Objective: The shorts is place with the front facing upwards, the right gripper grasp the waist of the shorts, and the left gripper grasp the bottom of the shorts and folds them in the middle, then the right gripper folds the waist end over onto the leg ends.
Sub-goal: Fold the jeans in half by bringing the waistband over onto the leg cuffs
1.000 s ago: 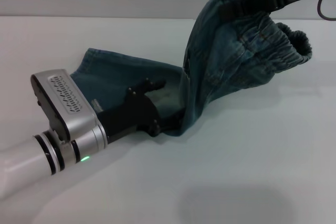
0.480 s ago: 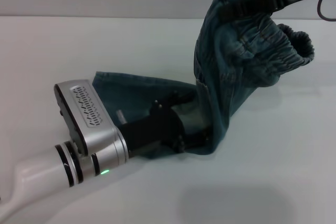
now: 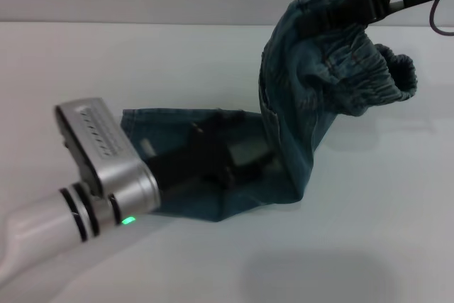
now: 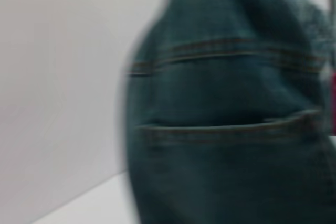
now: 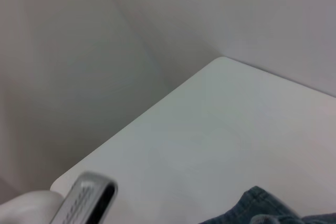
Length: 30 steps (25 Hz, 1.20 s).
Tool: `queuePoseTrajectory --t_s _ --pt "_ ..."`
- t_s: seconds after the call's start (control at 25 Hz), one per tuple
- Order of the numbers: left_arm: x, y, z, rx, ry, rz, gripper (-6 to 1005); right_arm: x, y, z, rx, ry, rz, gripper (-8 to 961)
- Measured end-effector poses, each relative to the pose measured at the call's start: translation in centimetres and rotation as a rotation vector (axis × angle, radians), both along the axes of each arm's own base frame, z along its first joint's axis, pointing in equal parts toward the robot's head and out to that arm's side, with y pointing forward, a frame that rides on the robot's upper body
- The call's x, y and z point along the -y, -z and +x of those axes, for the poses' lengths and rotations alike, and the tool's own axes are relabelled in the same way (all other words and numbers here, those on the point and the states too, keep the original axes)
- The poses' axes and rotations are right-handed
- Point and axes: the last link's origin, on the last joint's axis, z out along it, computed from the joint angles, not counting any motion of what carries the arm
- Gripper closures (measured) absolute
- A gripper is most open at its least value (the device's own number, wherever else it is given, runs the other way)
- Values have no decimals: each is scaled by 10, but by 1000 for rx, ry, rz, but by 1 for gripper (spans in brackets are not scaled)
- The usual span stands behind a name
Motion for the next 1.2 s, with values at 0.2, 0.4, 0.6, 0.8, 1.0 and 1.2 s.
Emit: queuePoseTrajectory --t_s 0.2,0.4,0.6,0.8,1.0,1.2 --pt "-12 -24 -22 6 -81 103 159 0 1 3 -1 8 -8 878" --pt "-20 -49 -43 8 -147 228 159 1 3 4 4 11 -15 877" --pt "-27 -75 -61 12 -216 362 159 2 13 -1 32 -20 -41 877" --pt "-31 -103 -81 25 -291 492 159 3 32 -14 71 -91 -69 877" --pt "-28 -116 -95 38 -347 543 159 3 50 -29 100 -150 -87 878" --pt "-25 -114 -101 32 -365 539 159 1 64 -37 145 -178 -91 878"
